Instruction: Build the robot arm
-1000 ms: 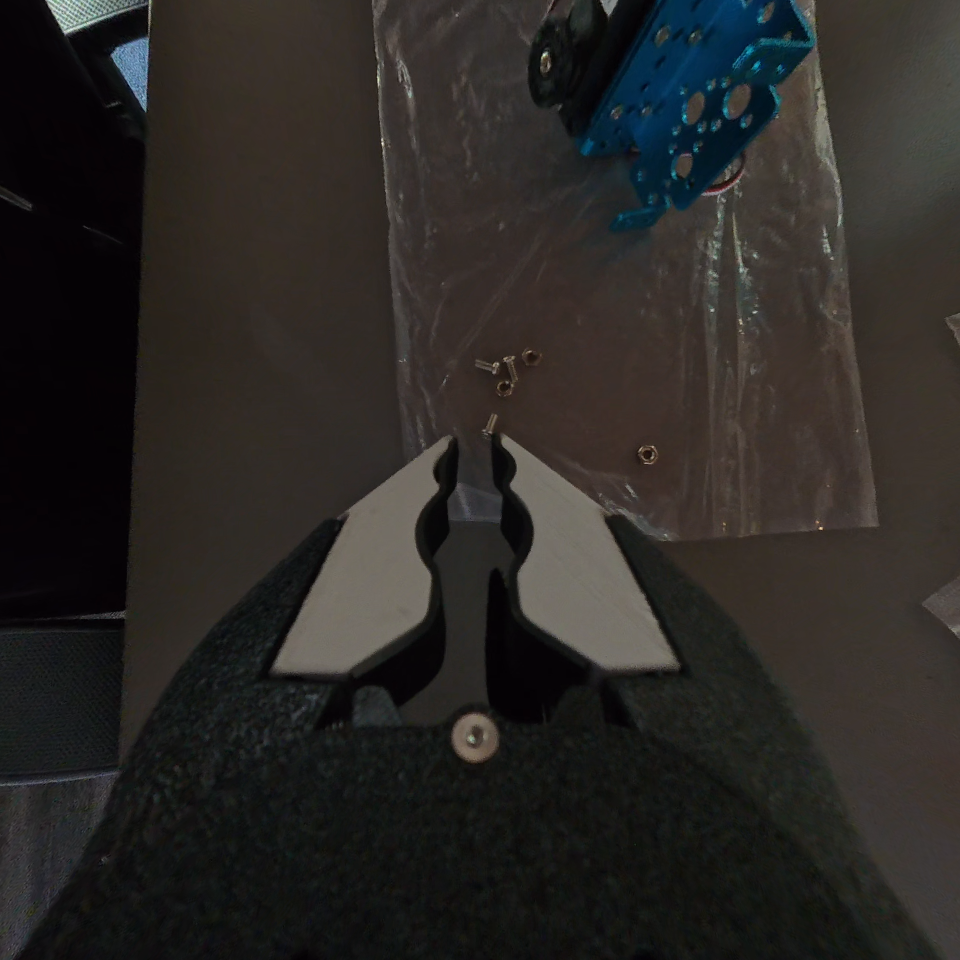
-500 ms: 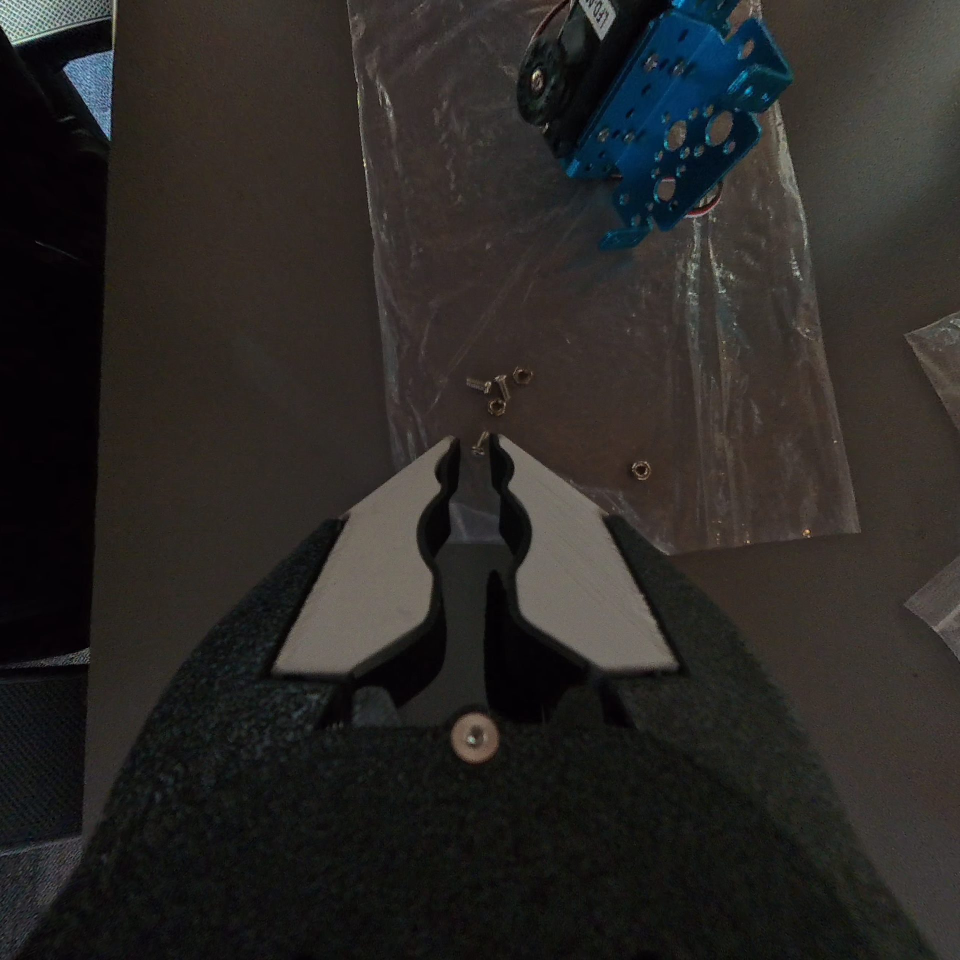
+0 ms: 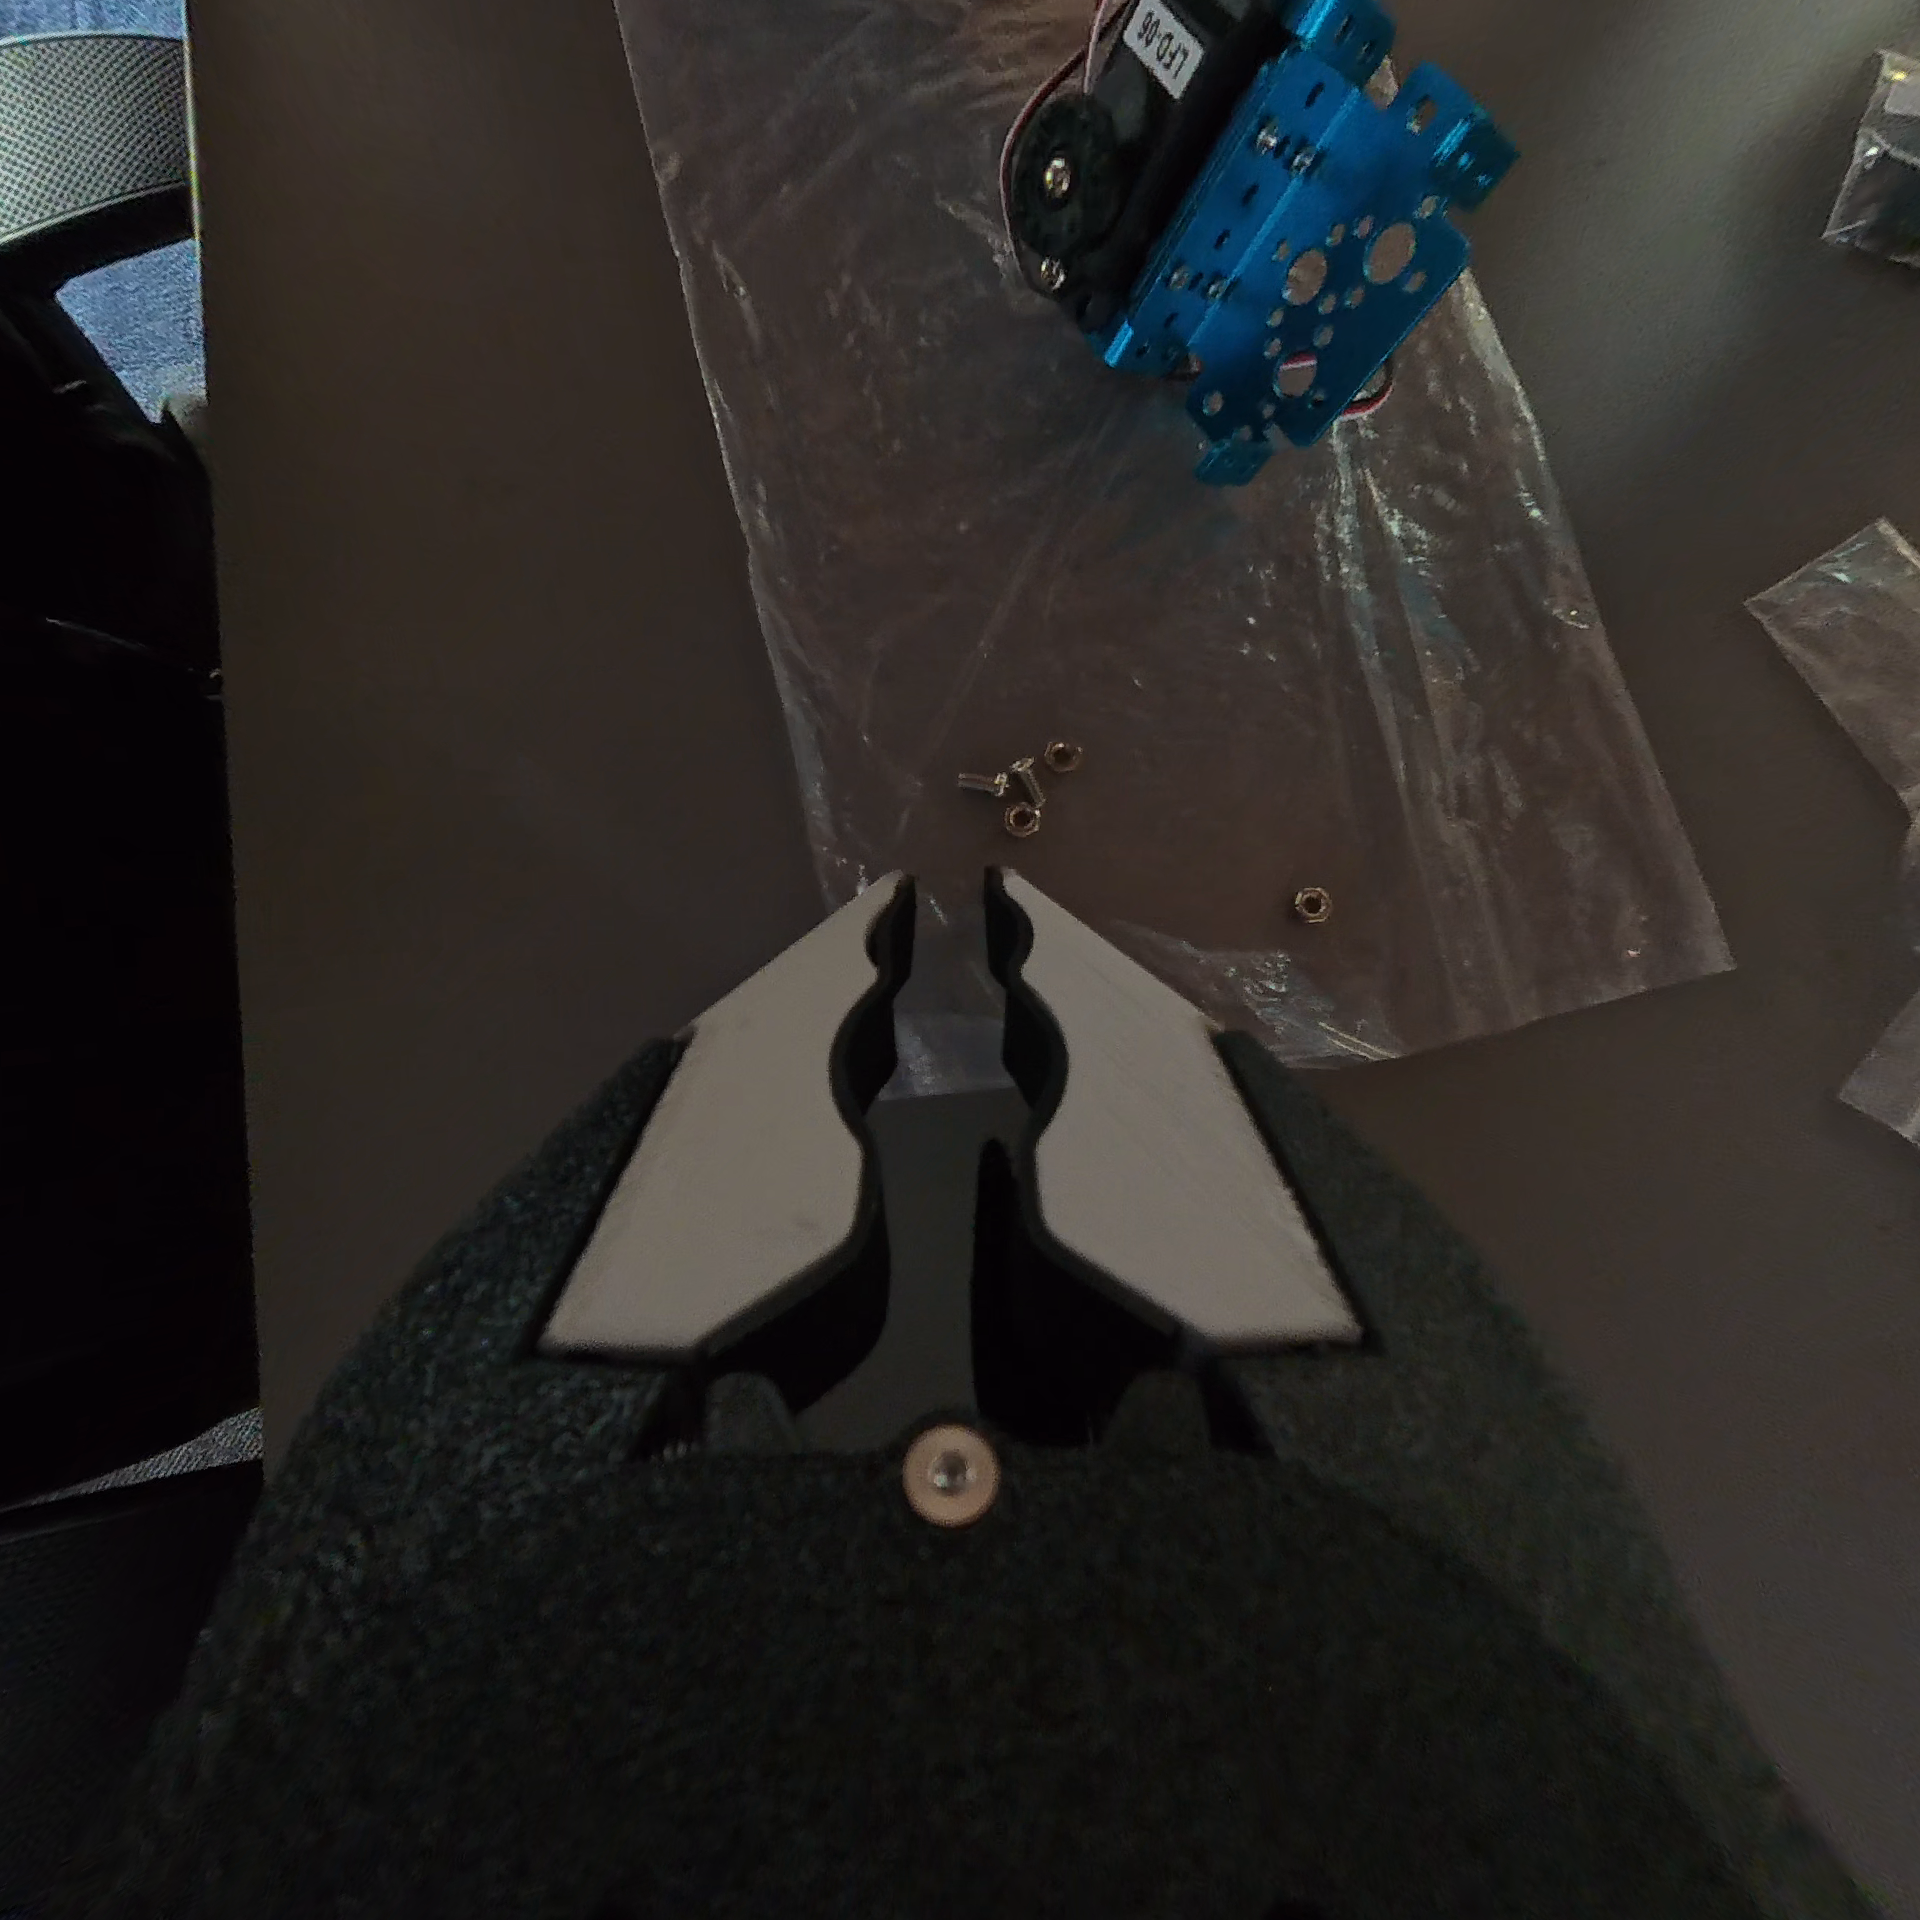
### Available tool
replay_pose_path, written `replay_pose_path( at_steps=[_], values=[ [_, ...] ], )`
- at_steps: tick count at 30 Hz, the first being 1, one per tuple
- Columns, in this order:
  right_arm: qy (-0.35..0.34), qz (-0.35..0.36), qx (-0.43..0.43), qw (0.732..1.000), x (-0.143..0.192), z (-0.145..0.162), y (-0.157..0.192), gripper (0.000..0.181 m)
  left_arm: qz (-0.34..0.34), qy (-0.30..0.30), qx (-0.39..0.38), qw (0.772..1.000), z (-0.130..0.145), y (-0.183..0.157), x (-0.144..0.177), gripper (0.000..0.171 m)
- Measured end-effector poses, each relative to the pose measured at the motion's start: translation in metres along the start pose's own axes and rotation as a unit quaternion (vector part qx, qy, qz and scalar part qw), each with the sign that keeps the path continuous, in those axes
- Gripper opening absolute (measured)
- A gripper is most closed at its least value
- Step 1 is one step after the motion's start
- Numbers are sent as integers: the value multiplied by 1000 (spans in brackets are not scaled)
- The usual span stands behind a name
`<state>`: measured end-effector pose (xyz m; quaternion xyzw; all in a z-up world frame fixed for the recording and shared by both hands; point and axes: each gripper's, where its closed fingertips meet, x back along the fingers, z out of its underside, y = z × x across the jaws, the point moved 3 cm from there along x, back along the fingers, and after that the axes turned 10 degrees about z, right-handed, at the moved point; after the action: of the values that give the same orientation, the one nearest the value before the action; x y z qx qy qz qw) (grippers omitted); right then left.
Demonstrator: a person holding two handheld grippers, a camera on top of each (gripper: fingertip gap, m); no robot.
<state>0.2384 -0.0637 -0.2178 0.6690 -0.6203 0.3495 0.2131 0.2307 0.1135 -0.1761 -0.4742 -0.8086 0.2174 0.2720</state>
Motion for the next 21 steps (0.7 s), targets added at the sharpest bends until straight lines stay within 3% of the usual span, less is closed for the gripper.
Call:
replay_pose_path(
  at_steps=[7,21],
  values=[
    [-12,31,9,999,3,-3,-5,11,-1,2,-6,1000,1,-1,-1,4],
    [-9,13,7,1000,-5,5,-7,4,14,20,-27,999,4,-6,-4,4]
  ],
)
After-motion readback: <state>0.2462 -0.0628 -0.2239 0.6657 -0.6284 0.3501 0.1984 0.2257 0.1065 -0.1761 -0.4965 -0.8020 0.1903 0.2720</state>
